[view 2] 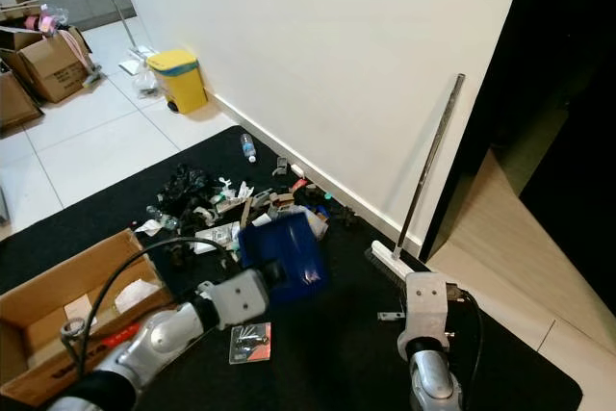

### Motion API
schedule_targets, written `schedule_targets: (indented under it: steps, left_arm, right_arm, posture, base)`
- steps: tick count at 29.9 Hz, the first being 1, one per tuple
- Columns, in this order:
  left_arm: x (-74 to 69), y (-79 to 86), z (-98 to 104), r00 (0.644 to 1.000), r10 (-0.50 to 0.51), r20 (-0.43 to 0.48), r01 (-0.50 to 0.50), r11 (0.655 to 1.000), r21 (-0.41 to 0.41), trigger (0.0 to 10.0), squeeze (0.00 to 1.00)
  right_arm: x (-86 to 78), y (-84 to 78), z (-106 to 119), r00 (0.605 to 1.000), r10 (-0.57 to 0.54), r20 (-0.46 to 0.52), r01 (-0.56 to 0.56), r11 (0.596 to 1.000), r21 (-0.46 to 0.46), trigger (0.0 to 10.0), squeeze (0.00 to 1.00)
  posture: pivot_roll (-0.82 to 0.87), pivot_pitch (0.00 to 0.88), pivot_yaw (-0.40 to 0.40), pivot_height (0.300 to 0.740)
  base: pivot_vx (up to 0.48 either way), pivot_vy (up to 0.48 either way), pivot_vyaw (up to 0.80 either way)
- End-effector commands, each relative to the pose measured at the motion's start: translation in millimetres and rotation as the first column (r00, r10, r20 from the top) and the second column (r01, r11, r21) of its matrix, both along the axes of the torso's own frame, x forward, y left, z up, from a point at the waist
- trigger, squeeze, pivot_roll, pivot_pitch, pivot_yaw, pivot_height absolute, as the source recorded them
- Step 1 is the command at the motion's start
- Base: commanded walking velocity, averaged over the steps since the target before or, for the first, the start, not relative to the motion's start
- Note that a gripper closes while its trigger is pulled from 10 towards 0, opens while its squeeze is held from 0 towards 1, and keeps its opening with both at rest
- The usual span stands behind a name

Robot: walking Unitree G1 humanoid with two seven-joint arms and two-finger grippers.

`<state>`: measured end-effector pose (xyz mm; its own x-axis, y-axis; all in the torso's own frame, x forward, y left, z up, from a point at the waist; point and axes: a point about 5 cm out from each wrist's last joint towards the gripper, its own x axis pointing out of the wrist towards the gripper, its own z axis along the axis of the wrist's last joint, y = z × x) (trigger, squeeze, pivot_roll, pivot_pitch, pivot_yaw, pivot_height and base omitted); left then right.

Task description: Sweep floor

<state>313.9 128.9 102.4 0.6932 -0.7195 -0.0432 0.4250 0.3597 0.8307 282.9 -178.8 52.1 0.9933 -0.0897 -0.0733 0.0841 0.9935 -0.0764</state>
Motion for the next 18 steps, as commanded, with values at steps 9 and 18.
schedule_targets:
  steps: [9, 18]
  left_arm:
    - [-2.7, -5.6, 0, 0.978, -0.117, 0.171, 0.079, 0.973, 0.216, 10.0, 0.00]
    - [10.1, -0.3, 6, 0.995, 0.085, 0.059, -0.080, 0.993, -0.082, 10.0, 0.00]
  right_arm:
    - [-3.9, 2.2, -7, 1.000, -0.009, -0.020, 0.009, 1.000, 0.020, 10.0, 0.00]
    - [-2.6, 1.9, -8, 1.000, -0.009, -0.021, 0.010, 1.000, 0.020, 10.0, 0.00]
  posture:
    - [-0.07, 0.169, 0.081, 0.740]
    - [-0.06, 0.164, 0.081, 0.740]
  base:
    - [0.000, 0.000, 0.00]
    - [0.000, 0.000, 0.00]
